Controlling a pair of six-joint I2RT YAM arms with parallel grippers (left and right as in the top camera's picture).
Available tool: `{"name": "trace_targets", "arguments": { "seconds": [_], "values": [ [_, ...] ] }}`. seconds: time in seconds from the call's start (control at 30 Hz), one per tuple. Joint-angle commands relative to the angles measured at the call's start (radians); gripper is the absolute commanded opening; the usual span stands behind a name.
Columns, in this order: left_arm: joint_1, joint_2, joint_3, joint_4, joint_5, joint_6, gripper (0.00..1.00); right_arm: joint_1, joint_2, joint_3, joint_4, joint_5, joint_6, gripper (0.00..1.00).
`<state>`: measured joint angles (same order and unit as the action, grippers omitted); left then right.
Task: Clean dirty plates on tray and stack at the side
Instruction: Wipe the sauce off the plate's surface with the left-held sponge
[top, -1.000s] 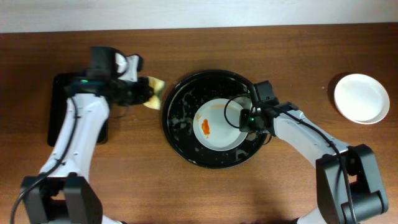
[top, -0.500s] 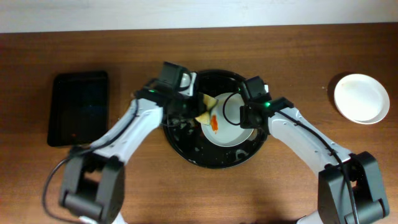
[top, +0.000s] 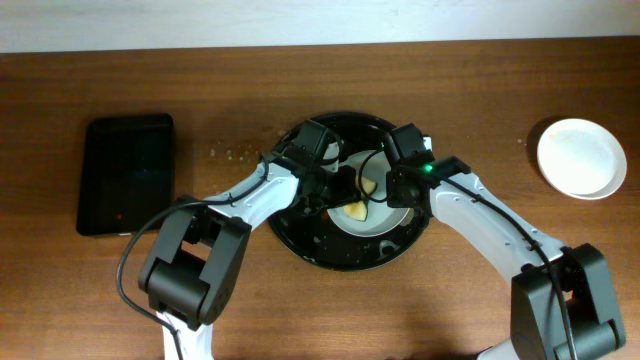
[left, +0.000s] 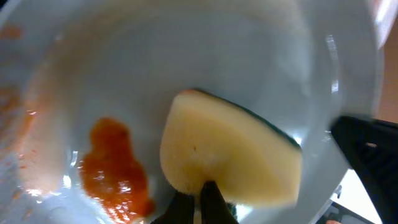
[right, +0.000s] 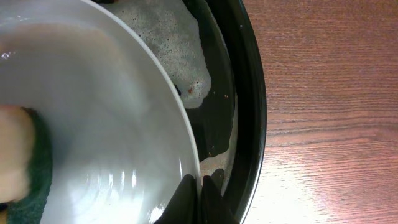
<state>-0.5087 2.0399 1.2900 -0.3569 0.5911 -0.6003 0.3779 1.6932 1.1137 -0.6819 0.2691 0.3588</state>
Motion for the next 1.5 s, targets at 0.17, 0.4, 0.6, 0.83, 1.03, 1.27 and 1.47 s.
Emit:
{"name": "trace_targets", "arguments": {
  "seconds": [0.17, 0.4, 0.6, 0.83, 1.03, 1.27, 1.47],
  "values": [
    [-0.005, 0.01, -0.001, -0.107, -0.22, 0.014, 0.0, 0.008, -0.019, 0.018, -0.026, 0.06, -0.014, 0.04],
    [0.023, 0.009, 0.028, -0.137, -0.282, 0.014, 0.0, 0.008, -0.019, 0.018, -0.045, 0.086, -0.014, 0.04],
    [0.069, 0.009, 0.1, -0.194, -0.305, 0.014, 0.0, 0.008, -0.019, 0.018, -0.065, 0.134, -0.014, 0.04],
    [0.08, -0.011, 0.241, -0.349, -0.327, 0.072, 0.0, 0.008, -0.019, 0.018, -0.067, 0.136, -0.014, 0.04],
    [0.078, -0.052, 0.272, -0.423, -0.239, 0.082, 0.0, 0.008, -0.021, 0.045, -0.086, 0.198, -0.014, 0.04],
    [0.013, -0.039, 0.229, -0.369, -0.097, 0.069, 0.0, 0.042, -0.021, 0.108, -0.109, 0.249, -0.064, 0.04],
    [-0.045, 0.031, 0.229, -0.338, -0.055, 0.032, 0.0, 0.095, -0.021, 0.109, -0.113, 0.29, -0.063, 0.04]
  ]
}}
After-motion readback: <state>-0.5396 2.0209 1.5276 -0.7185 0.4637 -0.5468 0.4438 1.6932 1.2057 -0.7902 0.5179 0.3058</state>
